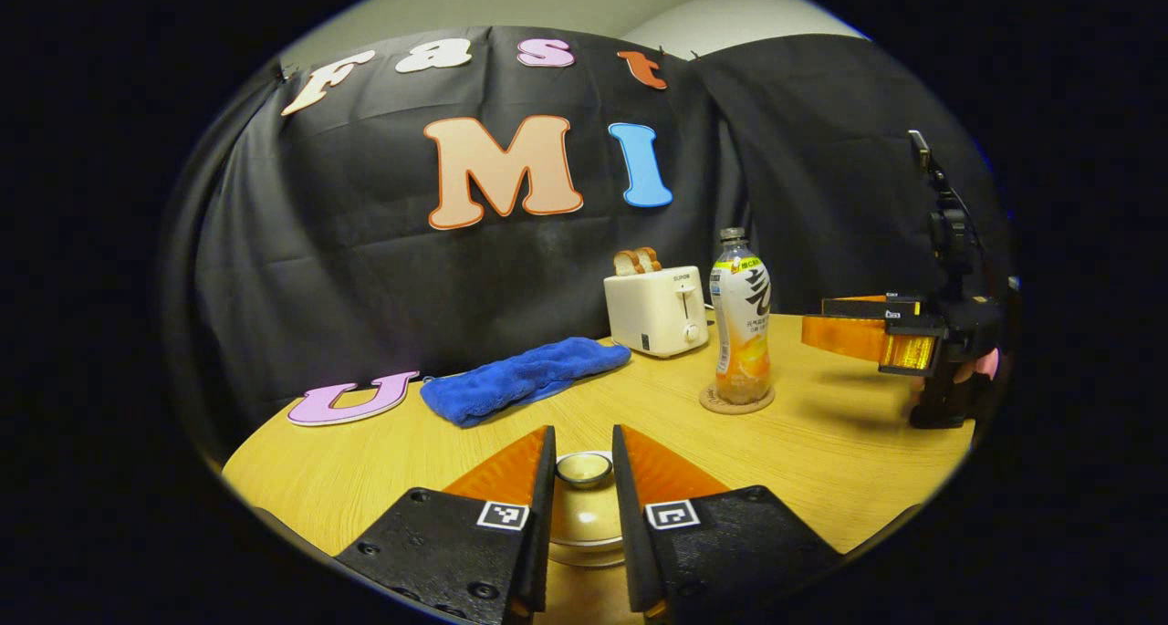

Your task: Open the teacup lid with one hand, grasp the water bottle and pour water into the teacup with the other hand; after pouring, place the water bottle on the coaster and then close the teacup lid.

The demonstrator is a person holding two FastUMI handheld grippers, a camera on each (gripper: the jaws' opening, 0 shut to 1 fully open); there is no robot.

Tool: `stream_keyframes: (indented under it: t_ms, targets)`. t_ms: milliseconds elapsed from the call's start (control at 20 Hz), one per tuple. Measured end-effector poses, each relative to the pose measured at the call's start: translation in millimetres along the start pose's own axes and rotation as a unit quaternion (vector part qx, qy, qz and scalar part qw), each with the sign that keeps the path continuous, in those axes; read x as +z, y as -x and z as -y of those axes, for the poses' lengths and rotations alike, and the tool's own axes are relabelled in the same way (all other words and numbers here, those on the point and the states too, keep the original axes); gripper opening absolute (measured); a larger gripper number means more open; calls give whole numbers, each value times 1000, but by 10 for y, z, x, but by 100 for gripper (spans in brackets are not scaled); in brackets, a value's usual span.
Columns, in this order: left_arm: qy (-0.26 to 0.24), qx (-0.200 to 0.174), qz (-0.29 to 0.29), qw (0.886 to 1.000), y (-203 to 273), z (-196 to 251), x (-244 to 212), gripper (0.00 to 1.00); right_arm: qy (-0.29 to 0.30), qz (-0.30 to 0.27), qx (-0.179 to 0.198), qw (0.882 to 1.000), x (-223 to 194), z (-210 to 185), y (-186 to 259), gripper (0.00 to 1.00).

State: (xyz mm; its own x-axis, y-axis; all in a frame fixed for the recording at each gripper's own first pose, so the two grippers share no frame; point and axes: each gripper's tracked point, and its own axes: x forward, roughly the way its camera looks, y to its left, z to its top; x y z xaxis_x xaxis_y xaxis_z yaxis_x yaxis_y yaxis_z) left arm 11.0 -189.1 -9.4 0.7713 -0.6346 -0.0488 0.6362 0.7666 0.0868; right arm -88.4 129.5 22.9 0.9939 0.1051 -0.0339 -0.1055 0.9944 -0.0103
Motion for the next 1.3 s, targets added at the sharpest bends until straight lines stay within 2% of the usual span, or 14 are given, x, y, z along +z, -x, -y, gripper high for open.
stream_keyframes:
  t_ms: [50, 100, 150, 200, 250, 300, 750, 800, 850, 950, 1000, 1150, 1250, 1300]
  targets:
    - [0, -1, 5, 1000, 10, 11, 23, 36, 0, 0, 0, 1000, 4, -5, -3, 88]
    - [1, 0, 10, 1000, 18, -4, 39, 46, 0, 0, 0, 1000, 4, -1, 8, 88]
    - [2, 1, 14, 1000, 23, -9, 44, 60, 0, 0, 0, 1000, 10, -3, 13, 88]
    - [4, 5, 18, 1000, 40, -23, 58, 71, 0, 0, 0, 1000, 10, 1, 11, 91]
    - [6, 8, 20, 1000, 53, -41, 66, 82, 0, 0, 0, 1000, 8, -1, 6, 89]
    - [8, 11, 22, 1000, 48, -53, 68, 86, 0, 0, 0, 1000, 7, -3, 11, 89]
    - [59, 50, 39, 996, 235, -226, 79, 91, 0, 0, -1, 1000, 10, -1, 19, 92]
    - [70, 56, 42, 995, 278, -244, 83, 91, 0, 0, -1, 1000, 12, -2, 15, 88]
    - [64, 62, 38, 995, 323, -268, 75, 92, 0, 0, -1, 1000, 13, -4, 17, 92]
    - [64, 74, 38, 994, 381, -309, 64, 92, 0, 0, -1, 1000, 15, -8, 15, 92]
    - [66, 86, 37, 993, 411, -358, 50, 92, 0, 0, -1, 1000, 13, -3, 16, 88]
    - [67, 147, 29, 986, 538, -595, -2, 92, 0, 0, -4, 1000, 16, 7, 16, 94]
    - [68, 189, 26, 979, 623, -749, -26, 93, 0, -1, -7, 1000, 9, 26, 16, 94]
    - [68, 208, 21, 975, 655, -807, -49, 92, 0, 0, -11, 1000, 15, 37, 9, 91]
